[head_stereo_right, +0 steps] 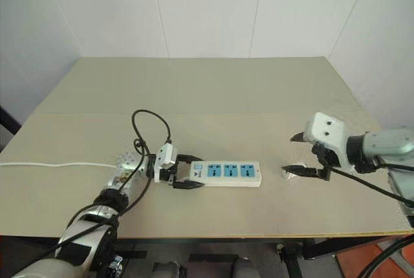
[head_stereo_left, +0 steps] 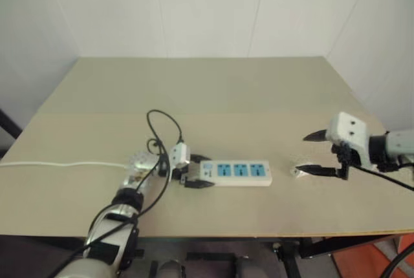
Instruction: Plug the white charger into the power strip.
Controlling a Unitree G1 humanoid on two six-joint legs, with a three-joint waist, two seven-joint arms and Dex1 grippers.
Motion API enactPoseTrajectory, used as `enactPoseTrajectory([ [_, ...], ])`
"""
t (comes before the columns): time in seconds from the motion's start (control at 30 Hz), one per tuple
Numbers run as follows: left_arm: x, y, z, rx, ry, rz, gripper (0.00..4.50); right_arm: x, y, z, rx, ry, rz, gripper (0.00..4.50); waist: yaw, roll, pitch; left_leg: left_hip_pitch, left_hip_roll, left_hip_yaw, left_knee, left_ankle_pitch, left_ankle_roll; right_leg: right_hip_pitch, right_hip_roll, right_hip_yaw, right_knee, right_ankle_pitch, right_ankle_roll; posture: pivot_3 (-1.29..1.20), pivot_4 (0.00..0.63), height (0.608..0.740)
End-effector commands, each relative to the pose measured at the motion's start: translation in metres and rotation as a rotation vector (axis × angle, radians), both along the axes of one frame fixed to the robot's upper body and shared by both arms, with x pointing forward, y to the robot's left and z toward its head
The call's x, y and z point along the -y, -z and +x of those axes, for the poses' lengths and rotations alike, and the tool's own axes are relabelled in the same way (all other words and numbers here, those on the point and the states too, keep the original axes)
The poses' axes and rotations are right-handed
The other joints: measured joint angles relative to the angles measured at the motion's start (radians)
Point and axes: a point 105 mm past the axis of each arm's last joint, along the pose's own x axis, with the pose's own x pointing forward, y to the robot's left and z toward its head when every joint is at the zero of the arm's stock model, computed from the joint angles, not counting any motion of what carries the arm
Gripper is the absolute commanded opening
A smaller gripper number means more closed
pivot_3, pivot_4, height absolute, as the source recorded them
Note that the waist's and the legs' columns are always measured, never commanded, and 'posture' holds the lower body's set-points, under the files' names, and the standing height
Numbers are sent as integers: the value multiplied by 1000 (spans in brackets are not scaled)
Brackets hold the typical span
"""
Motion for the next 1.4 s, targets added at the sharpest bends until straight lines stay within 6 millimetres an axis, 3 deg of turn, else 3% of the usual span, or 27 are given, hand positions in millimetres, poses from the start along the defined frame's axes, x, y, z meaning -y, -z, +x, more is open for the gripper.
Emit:
enactPoseTrajectory([
  [0.03, 4, 6, -6, -31, 7, 6, 3282, 6, -4, 5, 34, -36, -108, 4500, 0, 0, 0, 0, 0, 0, 0, 0, 0, 0, 0, 0, 0, 0, 0, 0, 150, 740],
  [0.37, 7, 11, -8, -138, -8, 16, 3282, 15, 17, 19, 15, -133, -299, 4500, 0, 2, -1, 1, 0, 0, 0, 0, 0, 1, 0, 0, 0, 0, 0, 0, 150, 740],
  [0.8, 16, 8, -8, -127, 39, 104, 3282, -1, 39, 36, -27, -271, -468, 4500, 4, 2, -1, 2, 0, 0, 0, 0, 0, 2, 0, 0, 0, 0, 0, 0, 150, 740],
  [1.4, 22, 7, -12, -123, 51, 129, 3282, -2, 52, 42, -78, -308, -554, 4500, 6, 2, -1, 1, -1, 0, 0, 0, 0, 1, -1, 0, -1, 0, 0, 0, 150, 740],
])
